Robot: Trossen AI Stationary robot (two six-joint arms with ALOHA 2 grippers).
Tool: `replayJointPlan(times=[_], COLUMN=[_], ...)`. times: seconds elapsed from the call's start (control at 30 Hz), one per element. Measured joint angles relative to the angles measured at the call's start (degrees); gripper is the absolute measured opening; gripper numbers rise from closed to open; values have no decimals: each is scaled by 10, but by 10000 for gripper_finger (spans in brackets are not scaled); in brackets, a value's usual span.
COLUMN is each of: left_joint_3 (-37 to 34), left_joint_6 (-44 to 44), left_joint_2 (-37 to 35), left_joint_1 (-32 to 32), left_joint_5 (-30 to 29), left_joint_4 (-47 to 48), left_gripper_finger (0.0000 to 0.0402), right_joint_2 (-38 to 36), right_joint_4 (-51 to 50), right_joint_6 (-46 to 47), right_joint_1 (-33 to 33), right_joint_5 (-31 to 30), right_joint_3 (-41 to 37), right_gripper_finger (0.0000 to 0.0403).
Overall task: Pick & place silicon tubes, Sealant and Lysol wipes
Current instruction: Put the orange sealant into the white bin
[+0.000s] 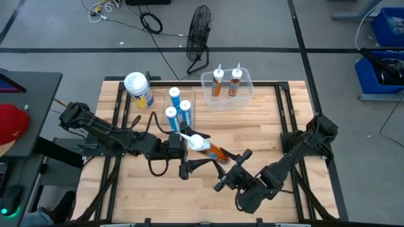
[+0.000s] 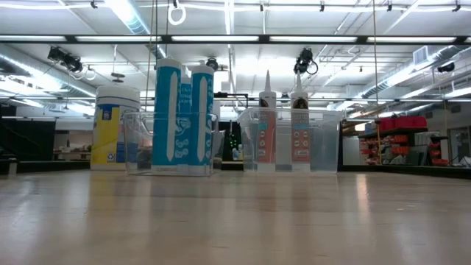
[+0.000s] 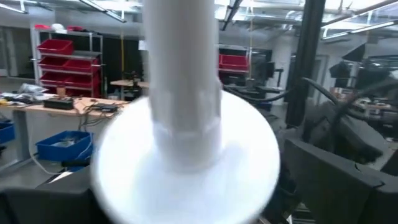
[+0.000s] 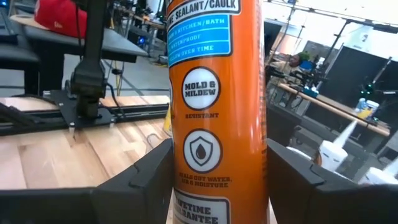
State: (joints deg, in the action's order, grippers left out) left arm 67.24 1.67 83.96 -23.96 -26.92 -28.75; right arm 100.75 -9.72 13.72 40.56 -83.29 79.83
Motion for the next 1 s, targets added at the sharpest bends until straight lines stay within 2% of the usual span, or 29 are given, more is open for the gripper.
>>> replayJointPlan(times=[0.2,0.77,0.9,1.0], left_joint_3=[0,0,-1,-1], left_joint_6=[0,-11,-12,-15], left_joint_2=[0,0,0,0], left_joint_1=[1,1,1,1], left_joint_5=[9,-3,-4,-5], left_joint_4=[-1,-18,-25,-28], left_gripper_finger=[364,214,214,230], right_joint_2=[0,1,1,1], right_joint_4=[105,105,105,108], right_joint_6=[-101,-64,-58,-56], right_joint_1=[-11,-13,-13,-14], right_joint_5=[19,24,24,34], right_joint_3=[0,0,0,0], right_gripper_finger=[204,204,203,207])
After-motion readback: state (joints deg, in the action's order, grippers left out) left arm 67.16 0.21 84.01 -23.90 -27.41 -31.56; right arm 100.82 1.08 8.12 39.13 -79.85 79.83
